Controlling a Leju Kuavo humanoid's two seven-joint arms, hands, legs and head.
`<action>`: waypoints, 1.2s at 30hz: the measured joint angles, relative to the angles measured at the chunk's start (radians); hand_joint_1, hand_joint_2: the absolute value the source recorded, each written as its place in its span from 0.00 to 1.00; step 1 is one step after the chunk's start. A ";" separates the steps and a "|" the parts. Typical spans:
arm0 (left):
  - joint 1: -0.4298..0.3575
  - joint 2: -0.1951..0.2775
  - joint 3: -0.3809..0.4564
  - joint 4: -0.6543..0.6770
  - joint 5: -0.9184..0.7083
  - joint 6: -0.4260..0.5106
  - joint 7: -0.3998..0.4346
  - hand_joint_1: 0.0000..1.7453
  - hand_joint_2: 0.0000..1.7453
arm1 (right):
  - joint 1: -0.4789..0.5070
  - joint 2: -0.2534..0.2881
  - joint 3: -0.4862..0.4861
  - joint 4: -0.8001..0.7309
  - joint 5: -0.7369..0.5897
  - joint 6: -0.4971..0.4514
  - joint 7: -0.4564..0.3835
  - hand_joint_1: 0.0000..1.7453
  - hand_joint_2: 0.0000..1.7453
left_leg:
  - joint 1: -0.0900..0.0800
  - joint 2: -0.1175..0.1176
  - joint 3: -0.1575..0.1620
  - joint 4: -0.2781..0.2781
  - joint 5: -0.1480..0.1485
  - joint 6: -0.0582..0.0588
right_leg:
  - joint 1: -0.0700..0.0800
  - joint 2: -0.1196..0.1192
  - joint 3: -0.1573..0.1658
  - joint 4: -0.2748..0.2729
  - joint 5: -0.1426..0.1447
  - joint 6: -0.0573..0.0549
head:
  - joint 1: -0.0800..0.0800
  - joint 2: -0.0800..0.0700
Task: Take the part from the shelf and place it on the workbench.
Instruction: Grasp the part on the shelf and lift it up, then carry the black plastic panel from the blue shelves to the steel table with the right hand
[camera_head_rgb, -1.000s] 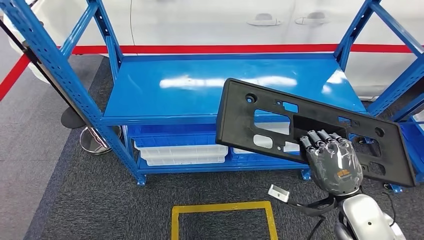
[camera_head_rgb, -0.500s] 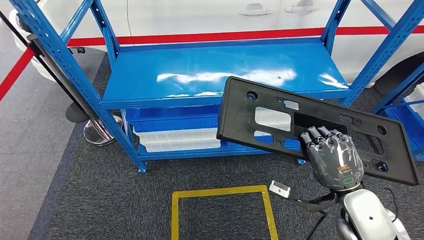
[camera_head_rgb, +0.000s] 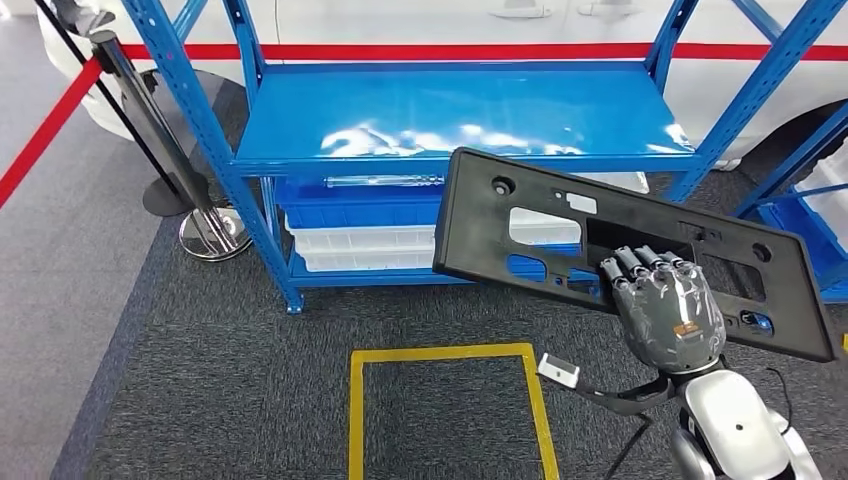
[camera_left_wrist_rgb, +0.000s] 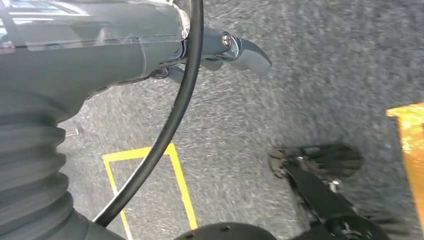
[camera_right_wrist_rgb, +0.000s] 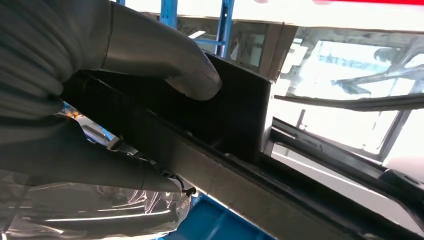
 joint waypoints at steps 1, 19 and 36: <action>0.000 0.000 0.001 0.000 0.000 0.000 0.000 0.00 1.00 | 0.000 0.000 0.000 0.001 0.000 0.000 0.000 1.00 1.00 | -0.001 0.000 -0.019 0.003 0.013 0.000 | -0.001 0.000 -0.004 0.056 -0.014 0.003 | 0.000 0.000; 0.003 0.000 0.007 -0.001 -0.021 -0.004 -0.010 0.00 1.00 | -0.019 0.021 -0.018 0.057 -0.028 0.081 -0.009 1.00 1.00 | 0.005 -0.008 -0.131 0.302 -0.061 -0.060 | 0.008 -0.007 0.099 -0.205 0.145 -0.057 | -0.001 0.000; 0.001 0.020 0.013 -0.001 -0.038 -0.015 -0.045 0.00 1.00 | -0.047 0.052 -0.038 0.089 -0.062 0.128 -0.018 1.00 1.00 | -0.001 -0.001 -0.084 0.033 0.043 -0.021 | -0.006 0.001 0.126 -0.048 0.073 -0.003 | 0.000 0.000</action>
